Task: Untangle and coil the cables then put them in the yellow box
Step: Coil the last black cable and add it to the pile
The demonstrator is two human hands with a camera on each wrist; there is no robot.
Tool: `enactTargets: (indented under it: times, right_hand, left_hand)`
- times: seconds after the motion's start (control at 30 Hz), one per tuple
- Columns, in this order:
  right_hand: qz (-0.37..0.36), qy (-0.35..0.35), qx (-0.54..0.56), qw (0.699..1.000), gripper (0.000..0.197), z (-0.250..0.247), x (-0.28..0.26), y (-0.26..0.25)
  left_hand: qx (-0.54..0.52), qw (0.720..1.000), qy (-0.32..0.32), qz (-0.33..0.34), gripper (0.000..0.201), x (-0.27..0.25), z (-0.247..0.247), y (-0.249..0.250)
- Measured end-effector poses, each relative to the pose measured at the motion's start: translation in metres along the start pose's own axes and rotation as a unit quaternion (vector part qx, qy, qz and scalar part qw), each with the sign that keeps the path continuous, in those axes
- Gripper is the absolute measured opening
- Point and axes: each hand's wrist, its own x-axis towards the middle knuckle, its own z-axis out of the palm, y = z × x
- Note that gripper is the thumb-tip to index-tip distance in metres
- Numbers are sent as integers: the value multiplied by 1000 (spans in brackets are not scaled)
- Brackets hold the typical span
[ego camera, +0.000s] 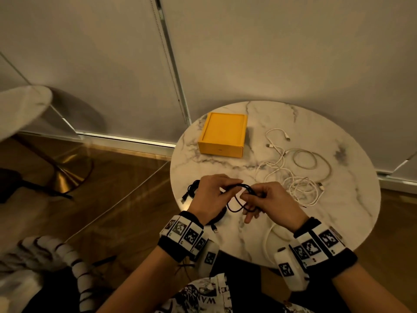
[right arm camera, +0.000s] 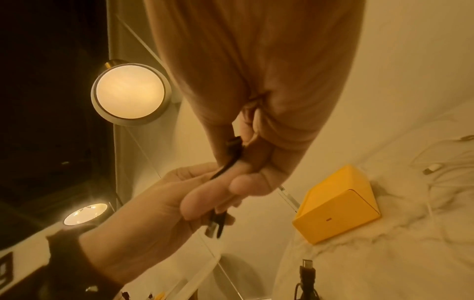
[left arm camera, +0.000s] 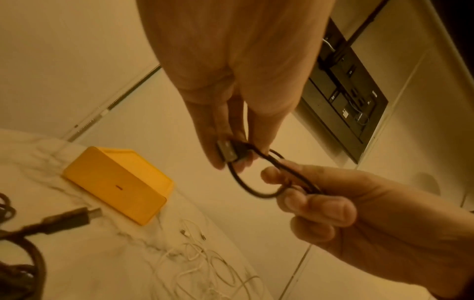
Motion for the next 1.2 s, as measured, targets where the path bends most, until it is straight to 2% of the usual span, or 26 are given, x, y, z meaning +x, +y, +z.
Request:
enactTargets:
  times: [0.13,0.2,0.33,0.4,0.47,0.53,0.63,0.73,0.87,0.97,1.03,1.1,1.2]
  right_hand:
    - [41,-43,30,998,16,5,3,8]
    - [56,-65,37,996,17,4,5,12]
    - [42,-59,29,997,23,0,9,19]
    - [27,-44,5,999,25,0,11,22]
    - [15,-31,-20,999,26,2,13,23]
    - [12,-36,-28,999,24,1,12,23]
    - [10,-53,-10,999,21,-1,10,18]
    - [13,-45,17,999,23,-1,11,17]
    - [32,-37,66,997,23,-2,12,17]
    - [59,-38,102,992,22,-2,12,20]
    - [66,-39,110,991,21,-2,11,22]
    - [71,-38,111,991,21,-1,11,23]
    - [67,-30,80,994,22,-3,9,24]
  left_hand:
    - [10,999,-16,-39,18,-6,-5,-11]
    - [-33,996,-31,-73,17,-6,-7,-13]
    - [-194,958,-90,-193,16,-2,-12,-15]
    - [-173,953,-105,-226,13,-1,-12,-16]
    - [-92,961,-131,-225,17,0,-12,-18]
    - [-56,957,-178,-222,22,3,-13,-19]
    - [-82,934,-264,-228,28,8,-20,-22]
    - [-98,926,-311,-191,22,6,-20,-26]
    - [-148,933,-256,-203,19,-1,-17,-29]
    - [-102,966,-169,-167,14,-5,-13,-31]
    - [-88,976,-119,-159,9,-9,-8,-29]
    - [-140,964,-135,-183,7,-14,-3,-28]
    - [-243,920,-188,-243,10,-21,-7,-29]
